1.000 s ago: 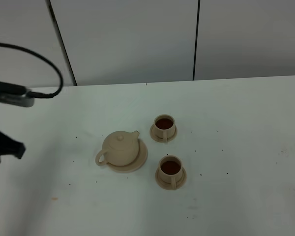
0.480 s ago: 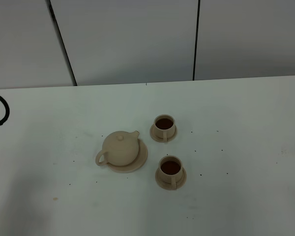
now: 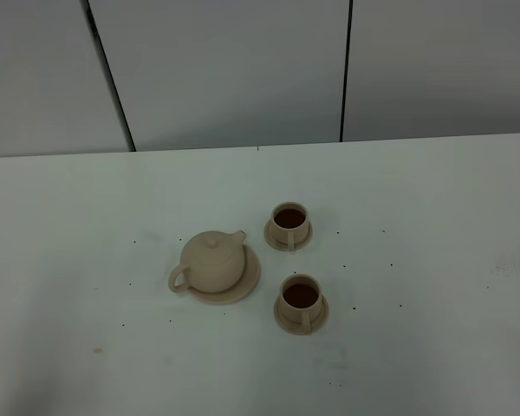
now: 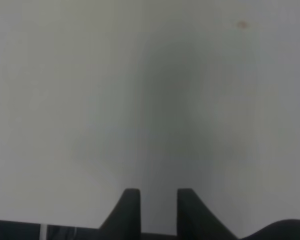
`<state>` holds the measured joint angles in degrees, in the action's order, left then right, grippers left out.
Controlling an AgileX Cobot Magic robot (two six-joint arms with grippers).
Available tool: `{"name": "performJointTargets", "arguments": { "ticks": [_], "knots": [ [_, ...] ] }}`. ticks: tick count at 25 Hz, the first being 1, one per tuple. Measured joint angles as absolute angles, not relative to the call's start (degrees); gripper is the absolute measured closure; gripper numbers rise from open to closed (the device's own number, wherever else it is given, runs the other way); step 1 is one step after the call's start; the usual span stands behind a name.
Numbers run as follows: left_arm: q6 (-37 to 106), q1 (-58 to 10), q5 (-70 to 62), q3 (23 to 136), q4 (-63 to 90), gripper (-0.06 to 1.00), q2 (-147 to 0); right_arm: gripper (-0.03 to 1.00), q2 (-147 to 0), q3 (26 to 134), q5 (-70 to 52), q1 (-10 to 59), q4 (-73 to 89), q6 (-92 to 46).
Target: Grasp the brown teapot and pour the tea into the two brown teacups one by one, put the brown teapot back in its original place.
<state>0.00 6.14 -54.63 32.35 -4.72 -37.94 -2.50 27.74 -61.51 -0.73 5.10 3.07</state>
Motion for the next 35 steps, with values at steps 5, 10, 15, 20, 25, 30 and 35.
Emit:
{"name": "performJointTargets", "arguments": {
  "ticks": [5, 10, 15, 20, 25, 30, 35],
  "knots": [
    [-0.5, 6.1, -56.8, 30.7, -4.7, 0.69, -30.5, 0.56, -2.5, 27.7, -61.5, -0.7, 5.1, 3.1],
    [-1.6, 6.1, -59.3, 29.4, -4.5, 0.69, -26.0, 0.56, -2.5, 27.7, -61.5, -0.7, 5.1, 3.1],
    [-1.2, 6.1, -59.5, 29.3, -3.6, 0.69, -22.9, 0.56, -2.5, 27.7, -61.5, -0.7, 5.1, 3.1],
    [-1.0, 6.1, -59.5, 29.1, -3.5, 0.66, -19.3, 0.56, -2.5, 27.7, -61.5, -0.7, 5.1, 3.1],
    [-0.9, 6.1, -59.5, 28.9, -3.5, 0.57, -12.7, 0.56, -2.5, 27.7, -61.5, -0.7, 5.1, 3.1],
    [-0.9, 6.1, -59.6, 28.9, -3.5, 0.54, -6.8, 0.56, -2.5, 27.7, -61.5, -0.7, 5.1, 3.1],
    [-0.8, 6.1, -59.7, 28.9, -3.5, 0.54, -1.4, 0.56, -2.5, 27.7, -61.5, -0.7, 5.1, 3.1]
  ]
}}
